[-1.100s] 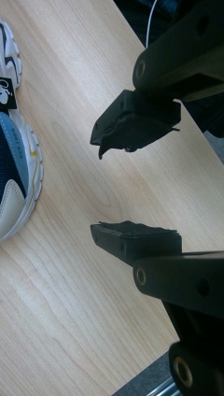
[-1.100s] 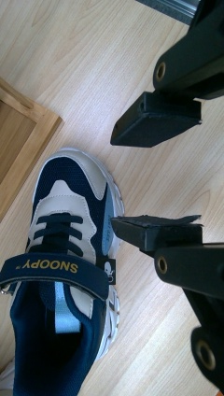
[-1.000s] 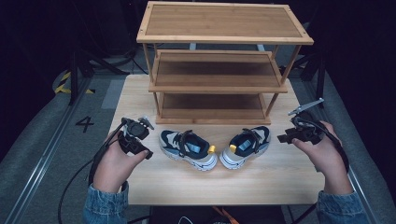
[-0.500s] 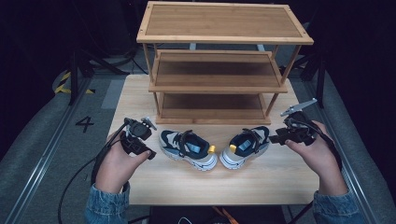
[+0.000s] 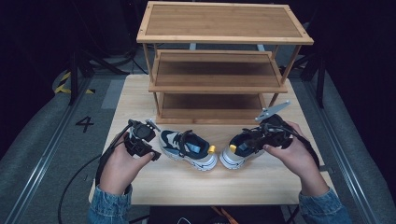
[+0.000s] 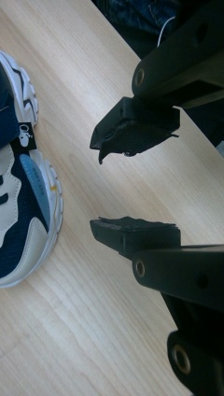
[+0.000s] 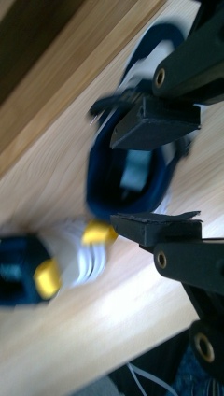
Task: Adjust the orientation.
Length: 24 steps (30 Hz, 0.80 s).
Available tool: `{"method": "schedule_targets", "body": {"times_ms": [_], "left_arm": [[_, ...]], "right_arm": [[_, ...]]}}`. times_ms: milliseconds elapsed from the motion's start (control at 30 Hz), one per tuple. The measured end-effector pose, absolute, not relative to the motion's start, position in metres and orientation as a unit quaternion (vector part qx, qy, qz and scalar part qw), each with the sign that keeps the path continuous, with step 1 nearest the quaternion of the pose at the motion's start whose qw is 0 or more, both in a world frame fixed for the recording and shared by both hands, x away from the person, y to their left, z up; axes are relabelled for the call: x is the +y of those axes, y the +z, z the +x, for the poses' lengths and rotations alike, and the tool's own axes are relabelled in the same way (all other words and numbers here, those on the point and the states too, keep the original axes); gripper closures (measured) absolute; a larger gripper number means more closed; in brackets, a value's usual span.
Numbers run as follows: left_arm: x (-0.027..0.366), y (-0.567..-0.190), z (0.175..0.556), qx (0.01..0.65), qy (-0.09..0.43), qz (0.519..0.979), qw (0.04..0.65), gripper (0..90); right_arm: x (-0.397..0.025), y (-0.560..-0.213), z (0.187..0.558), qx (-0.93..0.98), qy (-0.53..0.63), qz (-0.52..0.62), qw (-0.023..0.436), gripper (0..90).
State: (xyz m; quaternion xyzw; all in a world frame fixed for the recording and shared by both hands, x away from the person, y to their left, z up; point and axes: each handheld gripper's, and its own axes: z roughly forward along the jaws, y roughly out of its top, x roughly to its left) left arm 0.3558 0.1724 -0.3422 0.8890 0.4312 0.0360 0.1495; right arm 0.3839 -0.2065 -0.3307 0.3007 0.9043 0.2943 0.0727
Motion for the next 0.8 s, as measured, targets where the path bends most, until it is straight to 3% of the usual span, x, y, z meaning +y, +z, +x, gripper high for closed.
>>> {"method": "schedule_targets", "body": {"times_ms": [367, 633, 800], "left_arm": [[0.172, -0.357, 0.351, 0.44, 0.048, 0.883, 0.153, 58.3], [0.16, -0.38, 0.36, 0.436, 0.041, 0.881, 0.181, 62.7], [0.146, -0.397, 0.366, 0.425, 0.026, 0.889, 0.17, 67.1]], "right_arm": [[-0.143, -0.346, 0.385, 0.932, 0.283, 0.224, 0.037, 57.3], [-0.12, -0.361, 0.388, 0.942, 0.267, 0.202, 0.03, 59.9], [-0.115, -0.367, 0.389, 0.942, 0.267, 0.197, 0.041, 74.5]]}}
